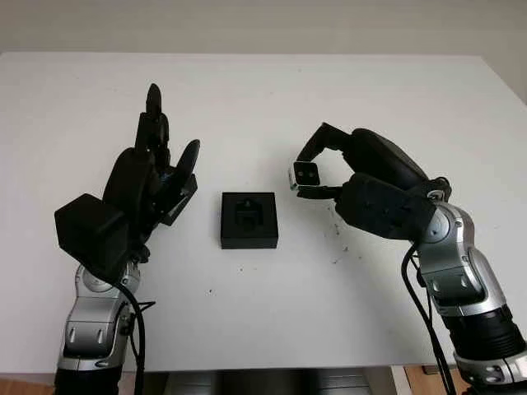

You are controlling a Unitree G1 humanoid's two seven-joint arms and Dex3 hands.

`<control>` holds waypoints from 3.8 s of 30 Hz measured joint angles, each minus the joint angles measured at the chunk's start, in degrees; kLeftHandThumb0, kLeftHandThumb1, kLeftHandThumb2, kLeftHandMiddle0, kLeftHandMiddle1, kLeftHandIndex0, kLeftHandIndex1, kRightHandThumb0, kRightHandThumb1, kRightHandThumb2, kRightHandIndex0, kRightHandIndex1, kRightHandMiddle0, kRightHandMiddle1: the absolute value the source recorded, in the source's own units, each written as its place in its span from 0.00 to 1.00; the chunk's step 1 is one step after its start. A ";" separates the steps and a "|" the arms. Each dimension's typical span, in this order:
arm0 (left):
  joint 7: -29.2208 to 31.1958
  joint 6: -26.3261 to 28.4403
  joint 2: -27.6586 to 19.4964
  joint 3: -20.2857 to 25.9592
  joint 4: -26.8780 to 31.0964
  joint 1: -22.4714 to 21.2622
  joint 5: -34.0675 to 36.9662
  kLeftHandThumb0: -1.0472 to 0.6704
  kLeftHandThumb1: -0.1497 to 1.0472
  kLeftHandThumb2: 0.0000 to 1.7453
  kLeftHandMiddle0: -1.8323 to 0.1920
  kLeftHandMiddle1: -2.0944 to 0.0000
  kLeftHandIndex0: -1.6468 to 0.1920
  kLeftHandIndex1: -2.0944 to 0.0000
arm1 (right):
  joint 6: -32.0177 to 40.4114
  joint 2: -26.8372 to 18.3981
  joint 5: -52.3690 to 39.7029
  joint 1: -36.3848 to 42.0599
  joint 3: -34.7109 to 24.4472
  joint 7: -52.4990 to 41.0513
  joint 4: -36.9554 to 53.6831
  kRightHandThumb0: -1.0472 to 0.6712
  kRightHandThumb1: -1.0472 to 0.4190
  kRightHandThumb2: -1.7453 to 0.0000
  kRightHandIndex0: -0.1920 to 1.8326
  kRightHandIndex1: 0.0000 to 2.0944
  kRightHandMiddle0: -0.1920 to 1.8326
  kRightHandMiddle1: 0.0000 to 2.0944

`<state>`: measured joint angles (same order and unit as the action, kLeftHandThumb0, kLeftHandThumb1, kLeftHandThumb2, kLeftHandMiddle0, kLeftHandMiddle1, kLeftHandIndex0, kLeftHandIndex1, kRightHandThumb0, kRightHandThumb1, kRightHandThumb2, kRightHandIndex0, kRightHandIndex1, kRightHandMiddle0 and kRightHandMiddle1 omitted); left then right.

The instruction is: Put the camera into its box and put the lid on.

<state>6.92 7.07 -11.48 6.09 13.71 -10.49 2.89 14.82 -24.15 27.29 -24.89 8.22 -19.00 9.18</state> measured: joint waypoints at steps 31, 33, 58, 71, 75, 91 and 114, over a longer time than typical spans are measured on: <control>-0.91 1.42 1.29 -0.40 0.15 -0.01 0.13 0.22 1.00 0.25 1.00 1.00 1.00 1.00 | 17.17 12.95 8.44 0.67 10.42 4.84 8.11 0.40 0.01 0.97 0.26 0.04 0.21 0.86; -0.96 1.41 1.30 -0.60 0.15 -0.02 0.03 0.22 1.00 0.25 1.00 1.00 1.00 1.00 | 18.42 12.96 10.06 0.94 11.43 4.53 9.01 0.41 0.01 0.97 0.27 0.04 0.21 0.86; -1.44 1.20 1.93 -0.73 0.16 -0.92 0.36 0.23 1.00 0.24 1.00 1.00 1.00 1.00 | 16.86 10.15 14.32 1.74 14.22 -2.71 9.43 0.40 0.01 0.97 0.29 0.04 0.24 0.87; -1.72 1.13 1.93 -0.77 0.39 -0.92 -0.20 0.23 1.00 0.25 1.00 1.00 1.00 1.00 | 15.16 10.05 13.80 2.08 14.09 -2.86 7.43 0.39 0.00 0.97 0.29 0.03 0.24 0.87; -1.72 0.92 1.93 -0.86 0.40 -0.92 -0.31 0.23 1.00 0.24 1.00 1.00 1.00 1.00 | 14.70 10.07 13.86 2.08 14.14 -2.62 6.34 0.38 0.00 0.96 0.30 0.03 0.24 0.88; -1.72 0.78 1.99 -0.99 0.48 -0.92 -0.17 0.22 1.00 0.23 1.00 1.00 1.00 1.00 | 14.95 13.01 14.29 3.43 15.14 1.05 4.38 0.39 0.00 0.94 0.29 0.03 0.21 0.90; -1.35 0.77 1.99 -0.93 0.48 -0.92 0.50 0.20 1.00 0.20 1.00 1.00 1.00 1.00 | 16.77 14.74 16.64 7.29 17.16 3.44 6.67 0.38 0.00 0.90 0.28 0.02 0.19 0.93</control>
<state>5.57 7.84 -9.48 5.16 14.19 -11.41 3.39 31.59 -9.41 43.93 -17.60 25.39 -15.56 15.85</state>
